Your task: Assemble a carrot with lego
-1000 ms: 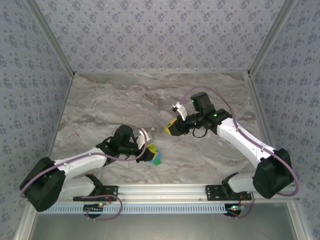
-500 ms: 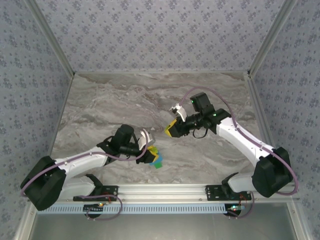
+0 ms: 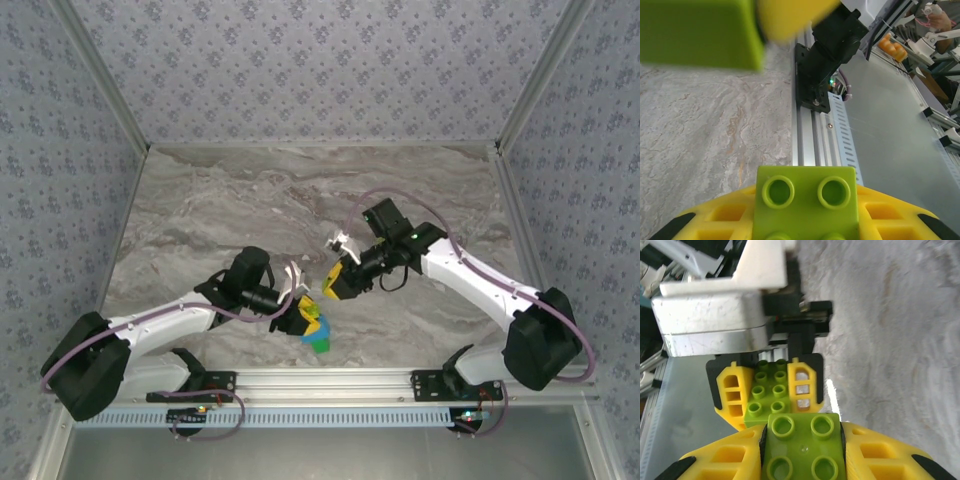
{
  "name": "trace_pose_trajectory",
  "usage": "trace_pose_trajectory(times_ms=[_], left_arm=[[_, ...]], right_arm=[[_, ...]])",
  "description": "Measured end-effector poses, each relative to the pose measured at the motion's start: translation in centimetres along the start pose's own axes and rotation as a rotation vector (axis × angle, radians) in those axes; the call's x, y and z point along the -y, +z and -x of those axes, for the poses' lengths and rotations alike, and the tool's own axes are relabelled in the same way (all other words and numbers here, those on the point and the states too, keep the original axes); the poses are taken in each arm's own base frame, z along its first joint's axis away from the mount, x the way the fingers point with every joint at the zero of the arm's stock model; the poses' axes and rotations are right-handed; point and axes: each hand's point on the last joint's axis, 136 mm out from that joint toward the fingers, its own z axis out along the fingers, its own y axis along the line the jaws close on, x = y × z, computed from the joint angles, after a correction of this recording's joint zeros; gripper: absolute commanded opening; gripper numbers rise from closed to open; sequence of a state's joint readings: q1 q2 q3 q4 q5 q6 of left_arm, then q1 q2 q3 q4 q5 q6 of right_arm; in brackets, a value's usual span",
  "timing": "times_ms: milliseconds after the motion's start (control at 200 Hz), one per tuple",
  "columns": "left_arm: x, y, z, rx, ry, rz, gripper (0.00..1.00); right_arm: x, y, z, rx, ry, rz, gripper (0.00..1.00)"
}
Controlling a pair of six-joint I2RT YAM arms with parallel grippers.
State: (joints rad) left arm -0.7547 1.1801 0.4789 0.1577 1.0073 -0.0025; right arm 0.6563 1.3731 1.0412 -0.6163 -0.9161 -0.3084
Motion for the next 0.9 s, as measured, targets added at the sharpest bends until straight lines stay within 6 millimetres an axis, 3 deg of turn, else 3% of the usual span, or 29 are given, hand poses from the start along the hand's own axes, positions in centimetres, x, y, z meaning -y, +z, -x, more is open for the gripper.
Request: trace_pose_trajectory(times_ms=[135,345,904], left_arm=[[-0.1,0.1,0.1,-0.004,-0.006,-0.003,0.12],[-0.2,0.2,0.4,-0.009,-0.012,-0.003,0.12],[-0.2,0.2,0.3,-0.012,-0.017,-0.003,0.11]], right_arm=[[-1.2,1.0,-0.6,-0.039,-0.013,0.033,0.20],[-1.1,1.6,-1.0,-0.060,-0.017,0.030,0.20],[-0.5,2.1,0.7,-0.036,-0.056,0.013,0.20]])
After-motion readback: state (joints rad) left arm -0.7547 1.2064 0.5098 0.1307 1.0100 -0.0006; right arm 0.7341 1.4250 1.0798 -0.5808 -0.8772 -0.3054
